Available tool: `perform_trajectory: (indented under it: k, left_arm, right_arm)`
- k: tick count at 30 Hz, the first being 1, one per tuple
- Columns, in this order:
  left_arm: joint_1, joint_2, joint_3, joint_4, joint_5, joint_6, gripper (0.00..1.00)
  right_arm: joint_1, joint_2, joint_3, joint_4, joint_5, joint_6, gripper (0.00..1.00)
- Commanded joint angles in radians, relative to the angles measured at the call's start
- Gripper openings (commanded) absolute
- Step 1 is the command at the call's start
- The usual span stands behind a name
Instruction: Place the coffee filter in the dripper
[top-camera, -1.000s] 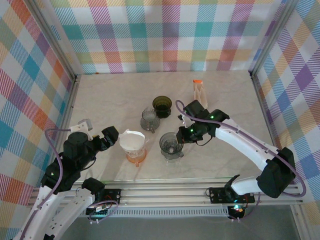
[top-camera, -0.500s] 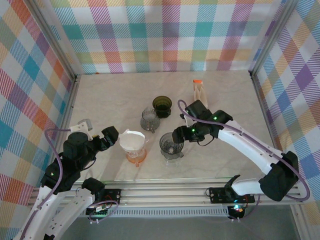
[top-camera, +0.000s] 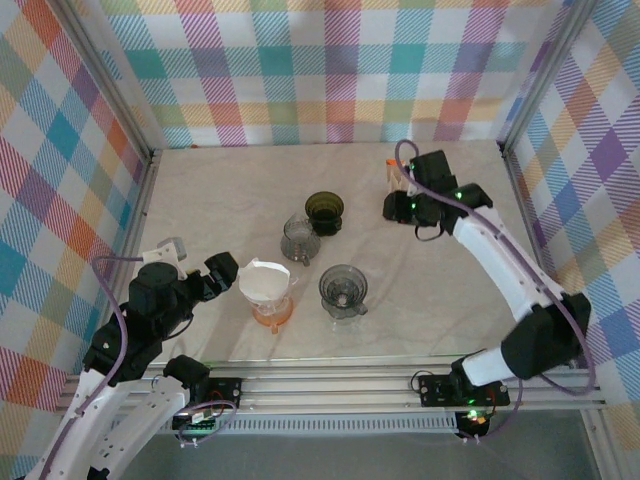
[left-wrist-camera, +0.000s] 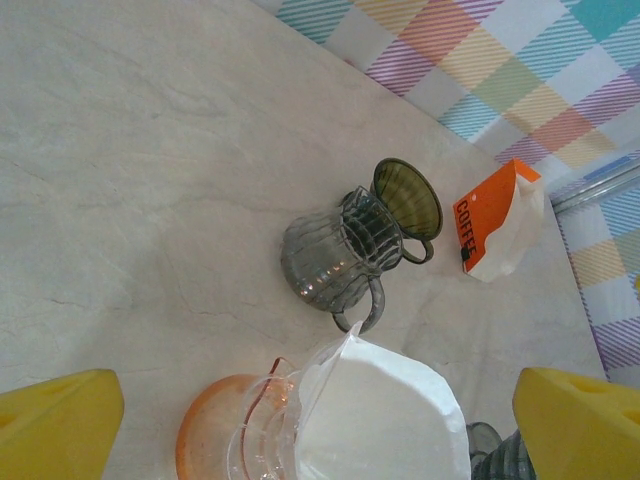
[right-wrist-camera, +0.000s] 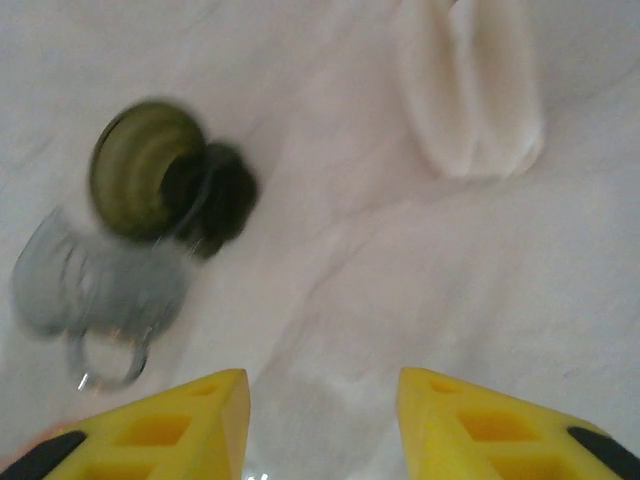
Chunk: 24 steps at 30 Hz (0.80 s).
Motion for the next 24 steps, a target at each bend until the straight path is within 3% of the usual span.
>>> perform_trajectory:
  k: [1,12,24]
  left_arm:
    - [0.002,0.006,-0.003,-0.003,0.01,0.005,1.0]
    - [0.002,0.06,0.003,0.012,-0.001,0.018,1.0]
    - [0.002,0.104,0.011,0.029,-0.001,0.021,1.0]
  right_arm:
    - [-0.043,0.155,0.106,0.057,0.084,-0.075,0.38]
    - [-0.067,0.537,0.504,-0.007,0.18,-0.203,0.29]
    - [-0.08,0.711,0.715,-0.073,0.176,-0.217,0.25]
